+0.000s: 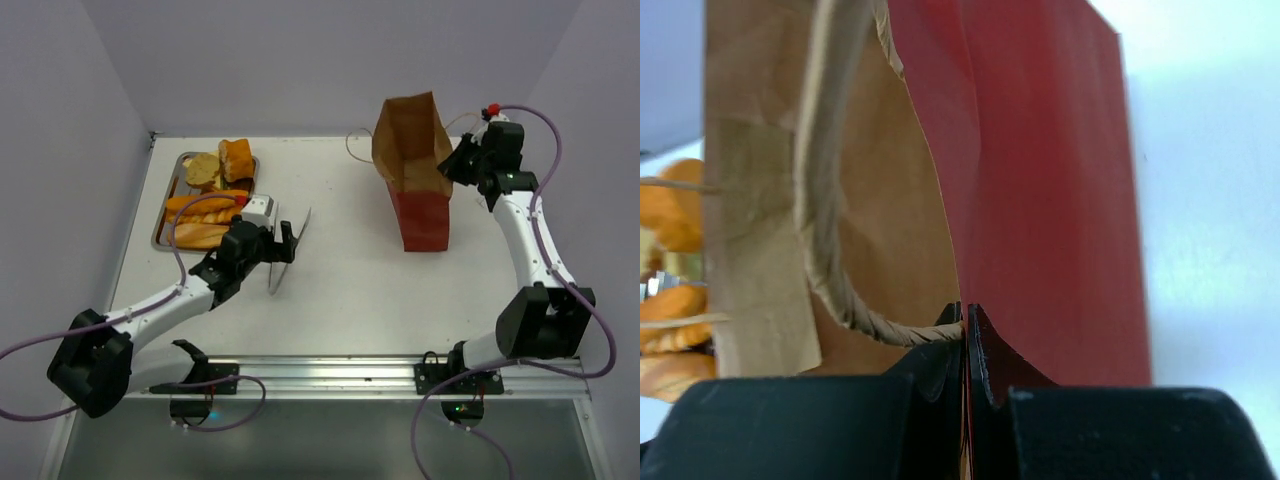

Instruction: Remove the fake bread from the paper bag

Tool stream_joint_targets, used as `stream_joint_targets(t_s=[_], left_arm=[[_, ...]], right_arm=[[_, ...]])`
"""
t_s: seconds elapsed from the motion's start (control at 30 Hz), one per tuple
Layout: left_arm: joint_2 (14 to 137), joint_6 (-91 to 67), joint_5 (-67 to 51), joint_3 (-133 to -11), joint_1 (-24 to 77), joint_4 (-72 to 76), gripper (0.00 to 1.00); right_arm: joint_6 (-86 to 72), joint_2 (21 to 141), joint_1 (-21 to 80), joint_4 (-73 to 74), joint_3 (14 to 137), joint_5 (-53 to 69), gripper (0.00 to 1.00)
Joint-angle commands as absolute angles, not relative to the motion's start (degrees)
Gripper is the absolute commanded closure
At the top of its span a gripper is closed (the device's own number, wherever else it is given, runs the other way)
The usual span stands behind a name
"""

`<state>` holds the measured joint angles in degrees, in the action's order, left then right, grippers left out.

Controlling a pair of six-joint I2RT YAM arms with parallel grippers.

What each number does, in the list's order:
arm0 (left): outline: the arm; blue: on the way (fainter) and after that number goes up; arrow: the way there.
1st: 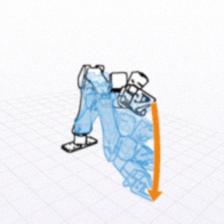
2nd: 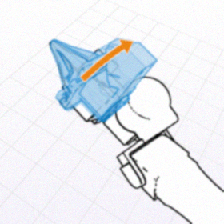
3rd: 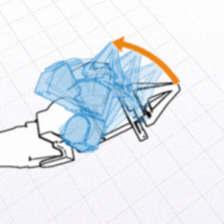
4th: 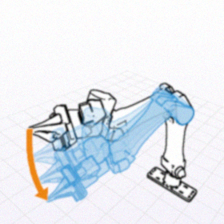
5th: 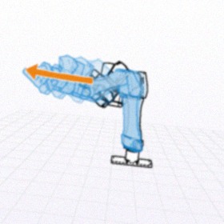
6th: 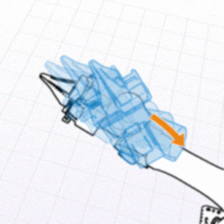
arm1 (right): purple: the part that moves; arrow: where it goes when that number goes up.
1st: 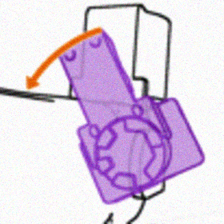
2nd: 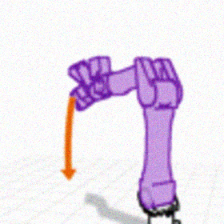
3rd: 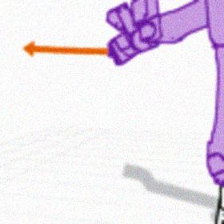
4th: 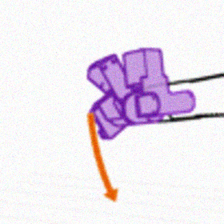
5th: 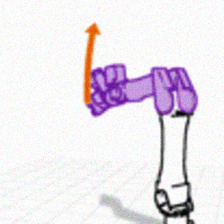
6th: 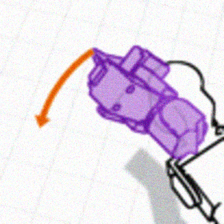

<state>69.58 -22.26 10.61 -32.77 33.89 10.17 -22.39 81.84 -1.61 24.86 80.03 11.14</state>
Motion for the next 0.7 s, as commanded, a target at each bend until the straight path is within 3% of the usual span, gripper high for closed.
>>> stream_joint_targets(t_s=[0.0, 0.2, 0.33, 0.37, 0.43, 0.6, 0.67], left_arm=[[64.7, -20.1, 10.3, -33.8, 34.0, 7.2, 0.00], [58.2, -20.2, 10.0, -32.5, 34.1, 5.2, 0.00], [56.2, -20.2, 9.6, -32.1, 34.1, 4.2, 0.01], [55.4, -20.5, 9.1, -32.0, 34.1, 4.1, 0.00], [54.3, -20.8, 8.8, -31.8, 34.0, 3.8, 0.00], [51.9, -20.8, 8.8, -32.3, 34.0, 1.8, 0.00], [50.6, -20.7, 9.1, -33.2, 34.0, 1.0, 0.00]], right_arm=[[-23.6, 85.7, -2.5, 27.0, 77.1, 10.1, 1.00], [-21.0, 85.1, -6.6, 27.4, 75.3, 10.7, 0.86], [-18.2, 82.2, -7.5, 27.3, 74.6, 10.1, 0.55], [-16.7, 81.5, -7.5, 27.3, 74.5, 9.7, 0.42], [-14.5, 79.2, -7.5, 27.3, 74.6, 7.9, 0.24], [-11.6, 73.4, -7.6, 27.7, 75.5, 3.8, 0.02], [-10.6, 71.8, -7.6, 28.1, 76.4, 1.9, 0.01]])
